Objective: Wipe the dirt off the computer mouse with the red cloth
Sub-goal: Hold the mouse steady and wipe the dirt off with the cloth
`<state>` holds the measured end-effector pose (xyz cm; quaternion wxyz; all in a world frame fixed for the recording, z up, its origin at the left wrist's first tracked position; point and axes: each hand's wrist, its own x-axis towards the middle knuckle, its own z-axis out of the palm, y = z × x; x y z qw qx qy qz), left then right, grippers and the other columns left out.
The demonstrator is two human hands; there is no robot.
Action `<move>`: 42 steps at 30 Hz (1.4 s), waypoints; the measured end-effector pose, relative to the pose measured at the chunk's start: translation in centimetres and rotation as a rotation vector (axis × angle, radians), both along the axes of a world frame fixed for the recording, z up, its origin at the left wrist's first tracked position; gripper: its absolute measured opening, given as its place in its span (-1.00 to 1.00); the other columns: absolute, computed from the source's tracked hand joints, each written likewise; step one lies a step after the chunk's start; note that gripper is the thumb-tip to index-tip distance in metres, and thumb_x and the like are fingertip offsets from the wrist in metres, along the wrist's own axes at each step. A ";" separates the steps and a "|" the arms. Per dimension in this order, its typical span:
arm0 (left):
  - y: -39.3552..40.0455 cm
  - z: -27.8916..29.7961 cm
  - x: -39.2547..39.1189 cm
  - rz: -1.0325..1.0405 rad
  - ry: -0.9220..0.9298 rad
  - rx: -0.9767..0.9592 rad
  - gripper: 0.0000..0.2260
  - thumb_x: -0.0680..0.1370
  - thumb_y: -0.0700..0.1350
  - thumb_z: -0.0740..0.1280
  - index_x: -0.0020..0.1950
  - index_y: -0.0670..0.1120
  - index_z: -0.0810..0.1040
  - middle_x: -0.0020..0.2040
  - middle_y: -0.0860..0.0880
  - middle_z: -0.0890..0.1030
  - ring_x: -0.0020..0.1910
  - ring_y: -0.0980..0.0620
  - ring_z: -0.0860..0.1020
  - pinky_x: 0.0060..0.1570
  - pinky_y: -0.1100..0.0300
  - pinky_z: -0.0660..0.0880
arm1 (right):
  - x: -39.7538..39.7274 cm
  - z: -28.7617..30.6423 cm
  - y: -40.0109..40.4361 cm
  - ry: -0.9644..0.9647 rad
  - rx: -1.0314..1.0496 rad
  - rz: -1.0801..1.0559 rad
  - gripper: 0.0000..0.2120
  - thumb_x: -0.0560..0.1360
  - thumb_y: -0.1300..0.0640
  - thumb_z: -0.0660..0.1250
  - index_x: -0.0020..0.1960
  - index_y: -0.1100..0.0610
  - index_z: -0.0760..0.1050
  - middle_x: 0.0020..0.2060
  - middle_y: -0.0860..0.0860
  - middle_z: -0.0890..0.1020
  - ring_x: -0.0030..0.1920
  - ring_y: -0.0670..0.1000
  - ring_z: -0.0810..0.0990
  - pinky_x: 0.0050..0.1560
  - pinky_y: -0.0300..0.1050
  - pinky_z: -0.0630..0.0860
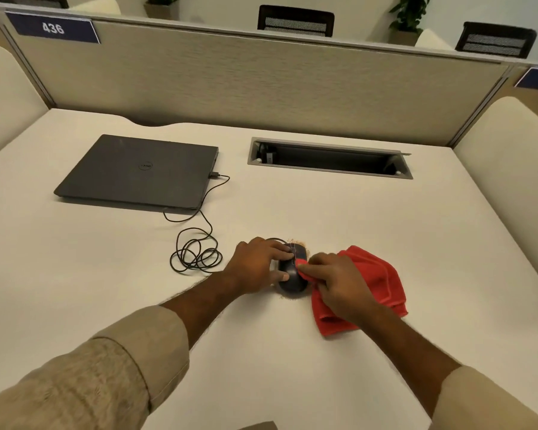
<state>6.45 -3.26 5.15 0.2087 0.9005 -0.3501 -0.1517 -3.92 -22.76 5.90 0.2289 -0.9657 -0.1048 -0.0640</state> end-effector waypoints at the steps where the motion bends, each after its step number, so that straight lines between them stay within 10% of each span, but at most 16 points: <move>1: 0.0 0.0 0.1 0.002 0.006 -0.003 -0.53 0.50 0.13 0.44 0.41 0.20 0.50 0.46 0.23 0.41 0.42 0.06 0.32 0.32 0.02 0.25 | -1.0 -0.1 0.0 0.000 -0.035 0.033 -0.70 0.49 0.24 0.26 0.12 0.00 0.64 -0.16 -0.01 0.64 -0.21 0.07 0.55 -0.24 -0.01 0.42; 5: -0.1 -0.1 0.3 0.014 0.020 0.002 -0.52 0.49 0.14 0.45 0.40 0.20 0.50 0.45 0.24 0.42 0.41 0.06 0.32 0.31 0.03 0.22 | -3.8 -0.1 0.4 0.052 -0.191 0.150 -0.59 0.41 0.21 0.20 0.14 -0.10 0.62 -0.01 -0.13 0.65 -0.10 -0.02 0.56 -0.16 -0.06 0.37; 14: -0.1 0.3 0.9 -0.004 0.068 0.022 -0.56 0.51 0.03 0.46 0.38 0.19 0.53 0.44 0.23 0.44 0.44 0.09 0.31 0.26 0.04 0.20 | 0.5 1.2 0.2 -0.058 0.224 -0.279 -0.67 0.48 0.30 0.33 0.18 0.05 0.62 -0.10 -0.03 0.62 -0.08 -0.01 0.57 -0.02 0.05 0.53; 23: 0.2 0.9 1.6 -0.073 0.097 0.097 -0.36 0.46 -0.36 0.28 0.41 0.22 0.48 0.47 0.22 0.40 0.47 0.11 0.29 0.22 0.03 0.18 | -4.3 -0.5 4.1 -0.032 -0.176 0.074 -0.70 0.45 0.25 0.30 0.12 0.05 0.63 -0.06 0.02 0.62 -0.15 0.10 0.57 -0.20 0.00 0.44; 30: 0.2 1.7 2.2 -0.137 0.114 0.186 -0.25 0.39 -0.40 0.18 0.43 0.28 0.44 0.49 0.20 0.38 0.42 0.02 0.29 0.18 0.03 0.14 | -1.0 1.4 4.4 -0.108 -0.091 -0.230 -0.72 0.45 0.28 0.31 0.11 0.09 0.62 -0.07 0.09 0.60 -0.12 0.15 0.53 -0.13 0.00 0.40; 42: -0.3 2.7 2.5 -0.197 0.063 0.296 -0.29 0.46 -0.38 0.18 0.47 0.26 0.38 0.54 0.17 0.30 0.45 0.01 0.25 0.27 0.01 0.14 | -3.1 0.6 7.1 0.061 -0.450 0.058 -0.73 0.52 0.16 0.18 0.11 0.09 0.60 0.08 0.03 0.52 0.09 0.07 0.42 0.05 0.00 0.34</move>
